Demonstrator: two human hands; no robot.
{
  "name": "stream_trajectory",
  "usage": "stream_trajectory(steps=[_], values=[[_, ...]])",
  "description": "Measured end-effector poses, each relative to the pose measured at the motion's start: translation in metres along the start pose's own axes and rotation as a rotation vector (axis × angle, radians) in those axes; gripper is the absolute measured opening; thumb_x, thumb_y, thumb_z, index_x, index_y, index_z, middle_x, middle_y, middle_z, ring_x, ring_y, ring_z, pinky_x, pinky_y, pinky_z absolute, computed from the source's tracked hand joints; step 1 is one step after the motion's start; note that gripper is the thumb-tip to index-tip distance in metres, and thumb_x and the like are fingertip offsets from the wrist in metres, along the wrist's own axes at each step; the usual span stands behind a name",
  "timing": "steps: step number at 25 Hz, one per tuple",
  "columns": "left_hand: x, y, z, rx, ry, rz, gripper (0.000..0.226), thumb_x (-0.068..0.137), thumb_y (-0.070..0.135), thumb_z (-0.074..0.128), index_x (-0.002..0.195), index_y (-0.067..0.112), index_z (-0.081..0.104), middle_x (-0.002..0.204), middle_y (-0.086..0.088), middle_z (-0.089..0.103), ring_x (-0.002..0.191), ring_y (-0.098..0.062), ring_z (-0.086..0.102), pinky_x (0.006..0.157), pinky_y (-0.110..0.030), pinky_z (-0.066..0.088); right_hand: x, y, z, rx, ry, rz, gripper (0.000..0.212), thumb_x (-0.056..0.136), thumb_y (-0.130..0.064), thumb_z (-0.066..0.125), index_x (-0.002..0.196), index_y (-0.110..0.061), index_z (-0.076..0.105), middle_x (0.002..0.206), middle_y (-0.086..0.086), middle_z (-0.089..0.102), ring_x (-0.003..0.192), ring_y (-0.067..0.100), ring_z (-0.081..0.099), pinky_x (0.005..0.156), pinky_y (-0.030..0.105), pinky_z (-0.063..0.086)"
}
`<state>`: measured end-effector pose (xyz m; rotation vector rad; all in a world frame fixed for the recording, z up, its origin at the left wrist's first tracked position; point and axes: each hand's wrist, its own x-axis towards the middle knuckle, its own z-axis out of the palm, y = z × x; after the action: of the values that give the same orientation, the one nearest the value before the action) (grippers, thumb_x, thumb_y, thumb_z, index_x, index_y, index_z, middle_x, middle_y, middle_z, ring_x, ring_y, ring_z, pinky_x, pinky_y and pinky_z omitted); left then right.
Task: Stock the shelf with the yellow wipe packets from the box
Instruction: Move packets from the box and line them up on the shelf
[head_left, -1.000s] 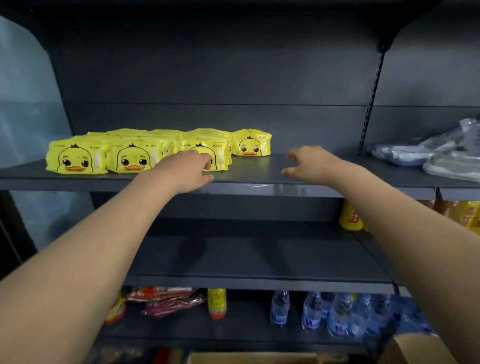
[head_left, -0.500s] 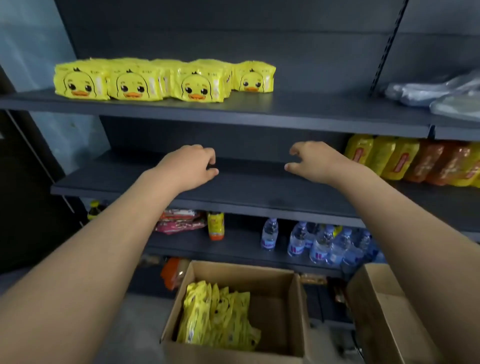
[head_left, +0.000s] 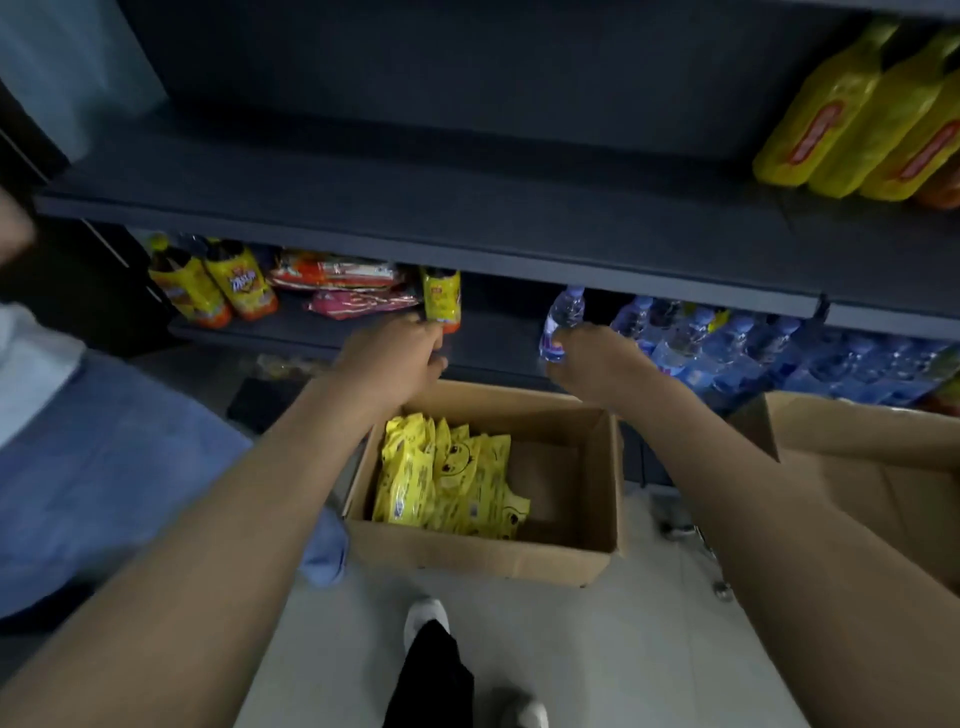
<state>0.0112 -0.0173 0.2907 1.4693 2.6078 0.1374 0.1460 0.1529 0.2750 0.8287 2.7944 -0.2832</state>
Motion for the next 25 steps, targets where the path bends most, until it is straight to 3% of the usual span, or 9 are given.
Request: stream_trajectory(steps=[4,13,17,21,23,25], values=[[0.021,-0.043,0.06,-0.017,-0.135,-0.002,0.024,0.094,0.03,0.046,0.106,0.012,0.055,0.111,-0.007,0.057,0.1,-0.026,0.056,0.081,-0.039,0.047,0.034,-0.015,0.059,0.042,-0.15,0.089,0.035,0.094,-0.028,0.044,0.122,-0.009,0.053,0.124,0.013,0.055,0.114,0.033,0.052,0.093,0.041,0.041],[0.042,-0.098,0.204,-0.066,-0.404,-0.052,0.029,0.096,0.03,0.042,0.113,0.011,0.054,0.112,-0.006,0.058,0.1,-0.024,0.056,0.079,-0.038,0.049,0.096,-0.013,0.212,0.181,-0.464,0.269,0.039,0.096,-0.03,0.04,0.127,-0.009,0.051,0.129,0.015,0.052,0.12,0.034,0.047,0.097,0.042,0.039],[0.039,-0.111,0.269,-0.107,-0.48,-0.13,0.028,0.096,0.029,0.042,0.112,0.01,0.055,0.112,-0.006,0.059,0.102,-0.024,0.056,0.08,-0.039,0.05,0.118,-0.006,0.28,0.24,-0.539,0.252,0.036,0.093,-0.023,0.047,0.125,-0.009,0.052,0.125,0.017,0.055,0.115,0.034,0.051,0.094,0.041,0.046],[0.036,-0.109,0.328,-0.116,-0.504,-0.226,0.027,0.096,0.026,0.042,0.112,0.01,0.057,0.109,-0.007,0.061,0.097,-0.024,0.059,0.074,-0.038,0.051,0.146,-0.007,0.346,0.288,-0.588,0.261,0.032,0.094,-0.025,0.049,0.119,-0.007,0.052,0.115,0.013,0.059,0.102,0.03,0.057,0.08,0.038,0.051],[0.035,-0.106,0.356,-0.138,-0.506,-0.252,0.027,0.096,0.026,0.043,0.112,0.01,0.056,0.108,-0.008,0.061,0.097,-0.025,0.059,0.074,-0.038,0.052,0.161,-0.011,0.375,0.375,-0.575,0.329,0.03,0.095,-0.029,0.049,0.114,-0.005,0.051,0.107,0.011,0.059,0.091,0.027,0.057,0.066,0.032,0.046],[0.035,-0.104,0.376,-0.198,-0.512,-0.279,0.025,0.096,0.025,0.043,0.111,0.009,0.055,0.108,-0.008,0.06,0.098,-0.025,0.058,0.074,-0.038,0.051,0.174,-0.018,0.396,0.513,-0.533,0.432,0.034,0.096,-0.035,0.049,0.11,-0.004,0.052,0.097,0.007,0.056,0.084,0.022,0.054,0.062,0.03,0.04]])
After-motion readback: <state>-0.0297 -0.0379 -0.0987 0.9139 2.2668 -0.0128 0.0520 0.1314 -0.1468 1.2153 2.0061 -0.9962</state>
